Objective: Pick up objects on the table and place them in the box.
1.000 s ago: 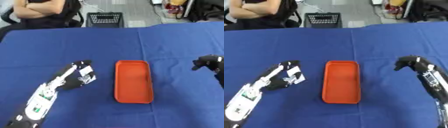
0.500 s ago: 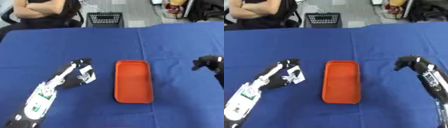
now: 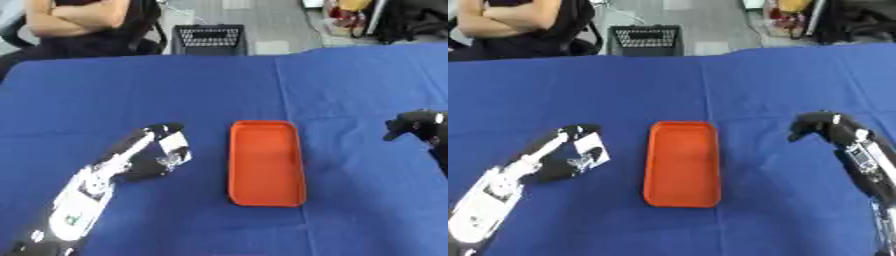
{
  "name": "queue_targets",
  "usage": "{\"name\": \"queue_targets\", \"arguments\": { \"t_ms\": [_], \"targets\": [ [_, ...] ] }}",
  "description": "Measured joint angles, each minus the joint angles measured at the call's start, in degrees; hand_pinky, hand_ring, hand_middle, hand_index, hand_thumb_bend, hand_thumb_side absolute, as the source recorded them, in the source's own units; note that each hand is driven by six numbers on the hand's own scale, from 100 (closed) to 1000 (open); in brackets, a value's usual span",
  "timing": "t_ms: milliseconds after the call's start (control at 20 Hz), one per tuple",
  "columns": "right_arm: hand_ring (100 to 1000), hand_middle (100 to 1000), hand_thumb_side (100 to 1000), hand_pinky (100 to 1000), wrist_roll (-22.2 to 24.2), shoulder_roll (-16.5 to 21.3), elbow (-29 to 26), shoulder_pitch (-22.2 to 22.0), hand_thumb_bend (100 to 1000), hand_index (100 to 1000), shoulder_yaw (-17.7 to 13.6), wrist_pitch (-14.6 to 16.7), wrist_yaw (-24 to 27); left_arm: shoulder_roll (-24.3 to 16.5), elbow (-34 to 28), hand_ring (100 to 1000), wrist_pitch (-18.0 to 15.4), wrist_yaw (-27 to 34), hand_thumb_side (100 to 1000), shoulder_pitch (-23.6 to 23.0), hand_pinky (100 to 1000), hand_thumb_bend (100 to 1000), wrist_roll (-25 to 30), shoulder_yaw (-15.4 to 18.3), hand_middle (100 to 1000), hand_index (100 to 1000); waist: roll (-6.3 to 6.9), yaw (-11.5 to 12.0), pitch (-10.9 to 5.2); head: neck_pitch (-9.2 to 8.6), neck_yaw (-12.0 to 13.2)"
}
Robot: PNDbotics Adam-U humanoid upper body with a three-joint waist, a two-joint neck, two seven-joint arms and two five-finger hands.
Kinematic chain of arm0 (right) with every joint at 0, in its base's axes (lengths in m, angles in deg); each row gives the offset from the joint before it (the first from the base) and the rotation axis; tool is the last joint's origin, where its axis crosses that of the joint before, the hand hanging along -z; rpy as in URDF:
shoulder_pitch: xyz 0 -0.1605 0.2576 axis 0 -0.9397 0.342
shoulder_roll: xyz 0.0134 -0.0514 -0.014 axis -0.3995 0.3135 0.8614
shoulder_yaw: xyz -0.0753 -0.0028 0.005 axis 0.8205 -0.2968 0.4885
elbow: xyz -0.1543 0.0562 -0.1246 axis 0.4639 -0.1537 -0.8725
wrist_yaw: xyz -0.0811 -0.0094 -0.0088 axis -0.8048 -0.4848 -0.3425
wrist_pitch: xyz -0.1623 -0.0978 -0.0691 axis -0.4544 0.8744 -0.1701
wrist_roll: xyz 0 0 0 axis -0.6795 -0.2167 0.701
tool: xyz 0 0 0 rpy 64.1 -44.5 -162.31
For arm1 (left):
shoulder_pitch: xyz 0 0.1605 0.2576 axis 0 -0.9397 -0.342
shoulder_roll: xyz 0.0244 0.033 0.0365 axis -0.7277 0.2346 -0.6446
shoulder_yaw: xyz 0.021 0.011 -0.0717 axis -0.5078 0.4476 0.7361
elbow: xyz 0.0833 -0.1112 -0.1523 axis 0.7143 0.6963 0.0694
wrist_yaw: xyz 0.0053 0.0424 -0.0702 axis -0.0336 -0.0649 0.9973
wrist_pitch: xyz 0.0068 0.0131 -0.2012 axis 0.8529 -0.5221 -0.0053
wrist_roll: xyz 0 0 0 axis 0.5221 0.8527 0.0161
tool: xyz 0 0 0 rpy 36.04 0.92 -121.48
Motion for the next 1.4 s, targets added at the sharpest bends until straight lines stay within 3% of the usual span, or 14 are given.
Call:
{"name": "queue_targets", "arguments": {
  "t_ms": [250,350,650,850,1400],
  "targets": [
    [630,657,947,855,0.0,0.0,0.0,0.0,100,807,0.0,0.0,0.0,-0.4,0.0,728,0.1,-1.3,515,0.0,926,231,0.4,-0.2,818,942,0.00,0.0,0.00,0.00,0.0],
    [630,657,948,855,0.0,0.0,0.0,0.0,100,807,0.0,0.0,0.0,-0.4,0.0,666,0.3,-1.6,442,0.0,875,100,0.2,-0.2,779,912,0.00,0.0,0.00,0.00,0.0],
    [630,657,949,855,0.0,0.0,0.0,0.0,100,807,0.0,0.0,0.0,-0.4,0.0,542,2.1,-2.2,411,0.0,726,100,-5.3,-0.2,689,804,0.00,0.0,0.00,0.00,0.0],
    [630,657,948,855,0.0,0.0,0.0,0.0,100,807,0.0,0.0,0.0,-0.4,0.0,535,2.5,-1.3,405,0.0,711,100,-8.5,-0.2,682,792,0.00,0.0,0.00,0.00,0.0],
    [630,657,948,855,0.0,0.0,0.0,0.0,100,807,0.0,0.0,0.0,0.6,-3.4,537,2.5,0.7,398,1.9,702,100,-10.8,0.5,676,789,0.00,0.2,0.00,0.00,0.0]
  ]
}}
